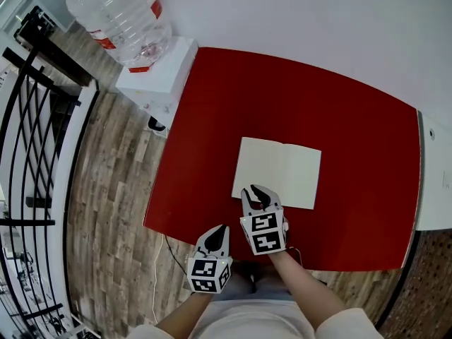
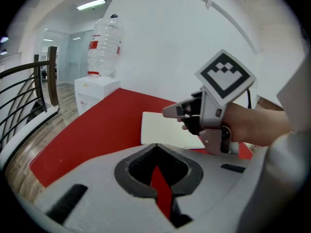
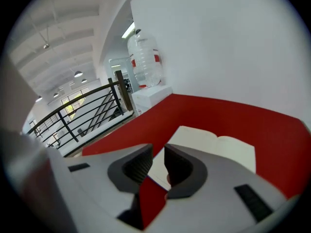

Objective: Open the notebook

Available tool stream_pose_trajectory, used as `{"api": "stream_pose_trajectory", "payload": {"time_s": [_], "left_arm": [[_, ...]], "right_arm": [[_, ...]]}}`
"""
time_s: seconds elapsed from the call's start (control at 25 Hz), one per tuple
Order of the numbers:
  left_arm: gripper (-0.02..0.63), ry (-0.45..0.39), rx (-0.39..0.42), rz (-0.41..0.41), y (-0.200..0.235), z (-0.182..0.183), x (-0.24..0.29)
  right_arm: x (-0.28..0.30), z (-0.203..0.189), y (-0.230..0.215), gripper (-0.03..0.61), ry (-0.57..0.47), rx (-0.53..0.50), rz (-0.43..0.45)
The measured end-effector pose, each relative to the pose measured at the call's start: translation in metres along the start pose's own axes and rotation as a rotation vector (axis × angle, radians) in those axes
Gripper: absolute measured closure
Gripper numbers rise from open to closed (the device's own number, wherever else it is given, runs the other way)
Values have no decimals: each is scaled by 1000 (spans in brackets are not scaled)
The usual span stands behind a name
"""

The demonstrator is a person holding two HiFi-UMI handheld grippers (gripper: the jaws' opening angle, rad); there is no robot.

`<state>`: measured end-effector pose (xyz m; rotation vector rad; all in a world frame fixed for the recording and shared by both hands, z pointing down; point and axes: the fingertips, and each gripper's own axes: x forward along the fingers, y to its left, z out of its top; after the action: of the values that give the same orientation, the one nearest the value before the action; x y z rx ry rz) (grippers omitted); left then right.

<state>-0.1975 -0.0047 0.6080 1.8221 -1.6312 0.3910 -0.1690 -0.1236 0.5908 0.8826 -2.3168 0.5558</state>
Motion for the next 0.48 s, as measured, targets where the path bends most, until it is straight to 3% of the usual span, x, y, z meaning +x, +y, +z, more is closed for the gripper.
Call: {"api": "stream_pose_trajectory", "payload": {"time_s": [0.24,0.48], "left_arm": [[607,-32,66,-94,-47,44,-10],[607,-49,133,-171,-103,63,-22]], "right_arm": [[-109,9,-38,563,-107,9,-109],[-191,-6,-50,572,-176,90,-145]]}}
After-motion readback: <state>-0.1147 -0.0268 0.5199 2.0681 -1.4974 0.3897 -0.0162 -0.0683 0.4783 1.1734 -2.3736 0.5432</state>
